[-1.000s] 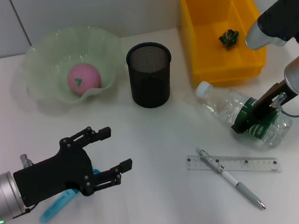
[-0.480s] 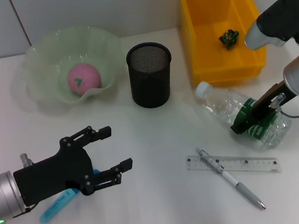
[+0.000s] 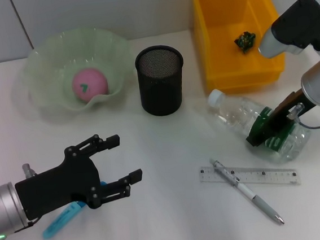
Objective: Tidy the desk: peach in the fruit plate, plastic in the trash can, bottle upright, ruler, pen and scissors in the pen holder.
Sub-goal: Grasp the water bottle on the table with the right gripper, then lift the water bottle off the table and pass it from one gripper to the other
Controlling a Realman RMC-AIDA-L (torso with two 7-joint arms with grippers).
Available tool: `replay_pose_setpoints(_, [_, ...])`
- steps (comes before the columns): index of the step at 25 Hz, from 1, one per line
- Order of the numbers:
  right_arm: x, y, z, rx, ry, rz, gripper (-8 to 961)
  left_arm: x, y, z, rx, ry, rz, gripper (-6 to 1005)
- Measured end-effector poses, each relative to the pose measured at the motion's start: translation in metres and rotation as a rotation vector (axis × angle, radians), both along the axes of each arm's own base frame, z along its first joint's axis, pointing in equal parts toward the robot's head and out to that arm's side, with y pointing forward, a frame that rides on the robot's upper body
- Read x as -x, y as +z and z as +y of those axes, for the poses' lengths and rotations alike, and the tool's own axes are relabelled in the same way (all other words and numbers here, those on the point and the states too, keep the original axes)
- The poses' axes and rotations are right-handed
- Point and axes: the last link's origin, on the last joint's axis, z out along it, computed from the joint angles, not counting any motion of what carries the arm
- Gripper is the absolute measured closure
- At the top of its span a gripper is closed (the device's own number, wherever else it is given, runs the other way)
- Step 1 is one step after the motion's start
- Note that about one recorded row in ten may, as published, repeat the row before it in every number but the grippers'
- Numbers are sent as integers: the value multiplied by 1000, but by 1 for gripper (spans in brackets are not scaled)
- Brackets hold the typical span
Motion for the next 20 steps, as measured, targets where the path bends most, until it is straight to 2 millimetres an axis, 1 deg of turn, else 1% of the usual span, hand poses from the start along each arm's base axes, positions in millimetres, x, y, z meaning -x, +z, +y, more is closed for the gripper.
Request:
replay_pose_setpoints(8, [2,7,-6,-26,17,16,157,-2,2,0,-1,-11,-9,174])
replay_pose_setpoints(12, [7,13,-11,-59,33,78,158,-3,2,0,-5,-14,-15,174])
replay_pose_setpoints(16, [10,25,-19,-103,56,118,164,-4,3,1,-7,-17,-18,174])
replay_pose_setpoints(20, [9,27,-23,-113,59,132,177,-4,3,1,-9,-19,-18,175])
